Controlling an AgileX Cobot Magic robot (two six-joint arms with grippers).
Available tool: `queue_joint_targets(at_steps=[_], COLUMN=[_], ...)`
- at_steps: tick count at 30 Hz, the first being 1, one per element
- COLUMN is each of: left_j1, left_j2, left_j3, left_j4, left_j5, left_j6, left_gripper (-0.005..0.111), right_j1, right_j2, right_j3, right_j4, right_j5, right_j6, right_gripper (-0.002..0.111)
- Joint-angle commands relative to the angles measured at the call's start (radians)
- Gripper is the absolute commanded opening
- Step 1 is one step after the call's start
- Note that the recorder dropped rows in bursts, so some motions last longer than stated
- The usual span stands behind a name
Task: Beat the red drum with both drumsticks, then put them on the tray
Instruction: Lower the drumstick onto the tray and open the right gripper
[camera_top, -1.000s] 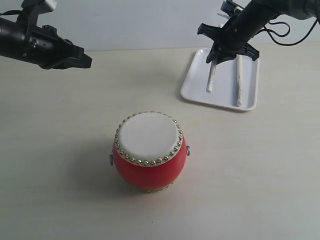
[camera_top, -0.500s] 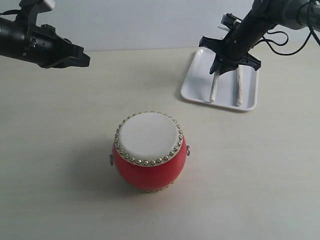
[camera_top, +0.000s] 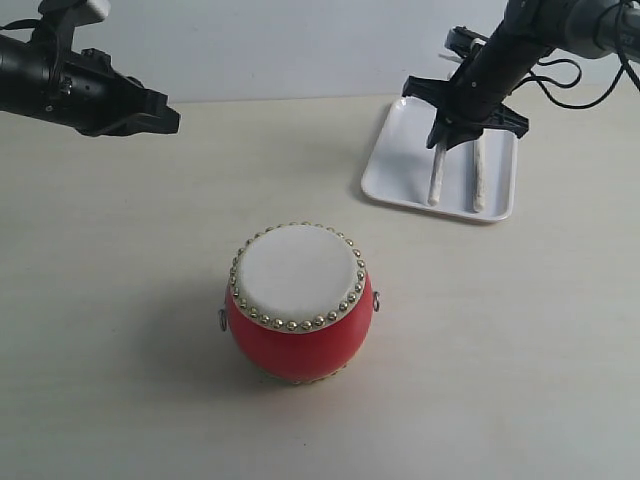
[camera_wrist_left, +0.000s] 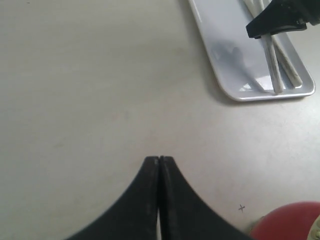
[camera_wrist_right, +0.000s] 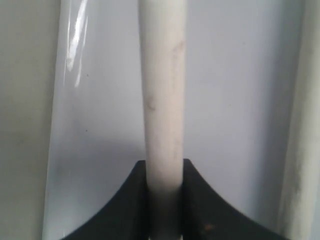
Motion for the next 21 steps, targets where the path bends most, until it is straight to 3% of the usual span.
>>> queue_joint_targets(at_steps=[1, 10, 21], left_j1=[-0.005, -0.005, -0.005], left_j2=[-0.008, -0.008, -0.008], left_j3=[0.004, 0.004, 0.004], left_j4=[0.0, 0.0, 0.0], left_j5=[0.0, 0.0, -0.021], left_j6=[-0.006, -0.006, -0.006], left_gripper=[0.0, 0.0, 0.0], right_j1=[-0.005, -0.005, -0.005], right_j2=[-0.003, -0.003, -0.052], right_j3=[-0.007, -0.007, -0.007], right_j4=[-0.01, -0.01, -0.006], right_j5=[-0.011, -0.013, -0.009], right_j6=[-0.002, -0.002, -0.028], right_gripper=[0.023, 0.045, 0.047])
